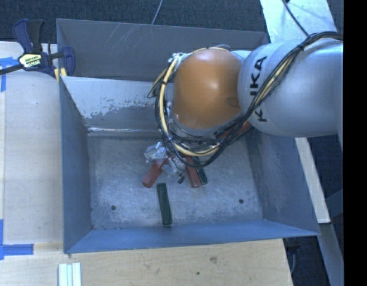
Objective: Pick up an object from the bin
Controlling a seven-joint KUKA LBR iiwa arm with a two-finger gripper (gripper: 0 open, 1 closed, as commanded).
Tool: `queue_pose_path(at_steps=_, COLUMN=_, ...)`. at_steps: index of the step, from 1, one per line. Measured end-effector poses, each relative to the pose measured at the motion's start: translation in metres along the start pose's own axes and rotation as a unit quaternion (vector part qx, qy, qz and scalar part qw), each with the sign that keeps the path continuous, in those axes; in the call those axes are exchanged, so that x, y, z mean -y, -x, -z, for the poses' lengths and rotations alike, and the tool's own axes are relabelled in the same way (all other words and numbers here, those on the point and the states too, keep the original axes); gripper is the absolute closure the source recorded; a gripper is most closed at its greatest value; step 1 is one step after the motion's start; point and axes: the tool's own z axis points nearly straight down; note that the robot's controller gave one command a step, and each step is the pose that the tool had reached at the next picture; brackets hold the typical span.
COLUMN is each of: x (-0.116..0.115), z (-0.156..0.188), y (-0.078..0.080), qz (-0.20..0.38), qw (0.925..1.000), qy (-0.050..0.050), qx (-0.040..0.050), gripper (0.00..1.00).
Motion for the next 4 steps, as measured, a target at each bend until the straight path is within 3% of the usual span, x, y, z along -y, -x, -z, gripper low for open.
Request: queue_pose_path(at_steps=4, x=0.001, z=0.057, y=0.001, qz=-0.001, qw=1.0000, qy=-0.002, qx=0.0021, gripper=1.00)
